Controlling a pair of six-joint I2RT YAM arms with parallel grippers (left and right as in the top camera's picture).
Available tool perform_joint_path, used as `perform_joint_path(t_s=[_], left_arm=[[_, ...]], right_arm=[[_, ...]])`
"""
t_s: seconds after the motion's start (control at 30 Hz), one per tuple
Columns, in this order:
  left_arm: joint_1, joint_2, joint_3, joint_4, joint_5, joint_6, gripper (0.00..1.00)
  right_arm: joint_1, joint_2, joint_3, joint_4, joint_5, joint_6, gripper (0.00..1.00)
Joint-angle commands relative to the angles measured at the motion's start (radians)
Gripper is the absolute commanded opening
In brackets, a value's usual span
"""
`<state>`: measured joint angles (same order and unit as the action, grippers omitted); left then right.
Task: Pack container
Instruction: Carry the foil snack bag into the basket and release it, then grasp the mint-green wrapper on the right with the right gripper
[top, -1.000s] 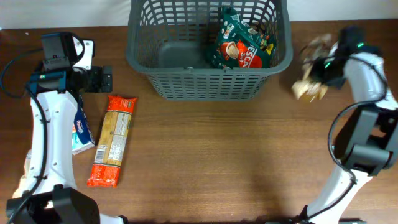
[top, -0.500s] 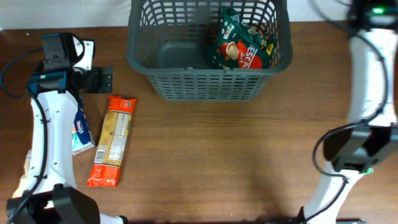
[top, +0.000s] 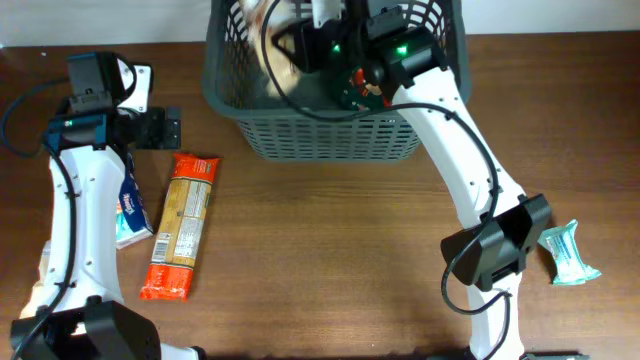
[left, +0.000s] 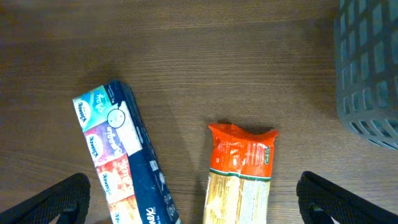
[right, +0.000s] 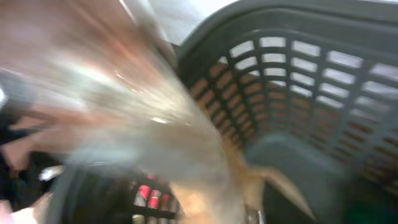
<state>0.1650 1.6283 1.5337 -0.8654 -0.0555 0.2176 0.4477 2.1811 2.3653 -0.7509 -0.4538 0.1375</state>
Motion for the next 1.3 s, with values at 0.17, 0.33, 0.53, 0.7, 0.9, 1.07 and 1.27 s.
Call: perform_joint_path(t_s=[0.17,0.33,0.53,0.7,0.9,1.07,1.27], left_arm=[[0.002,0.004,0.005,0.001,0.008,0.021,0.99],[0.002,0.004,0.005,0.001,0.007,0.021,0.99],[0.002,0.004,0.005,0.001,0.007,0.021,0.99],[0.002,0.005,0.005,0.002,0.008,0.021,0.99],[0.002,0.005,0.005,0.002,0.008,0.021,0.99],[0.002,0.005,0.005,0.000,0.008,0.020,0.99],[0.002,0.005,0.005,0.001,0.008,0.020,0.99]], right_arm=[[-0.072,-0.023,0.044,-0.047,0.114,-0.089,0.99],[-0.237,-0.108,0.119,-0.111,0.470,0.097,0.99],[-0.565,-0.135,0.126,-0.518,0.615,0.481,1.00],[-0.835,-0.114,0.092,-0.850,0.616,0.746,0.99],[-0.974,-0.134,-0.039,-0.948,0.559,0.836,0.99],[-0.937,-0.173,-0.294,-0.948,0.647,0.782,0.99],[-0.908,-0.180,-0.494,-0.948,1.183,0.546,0.99]])
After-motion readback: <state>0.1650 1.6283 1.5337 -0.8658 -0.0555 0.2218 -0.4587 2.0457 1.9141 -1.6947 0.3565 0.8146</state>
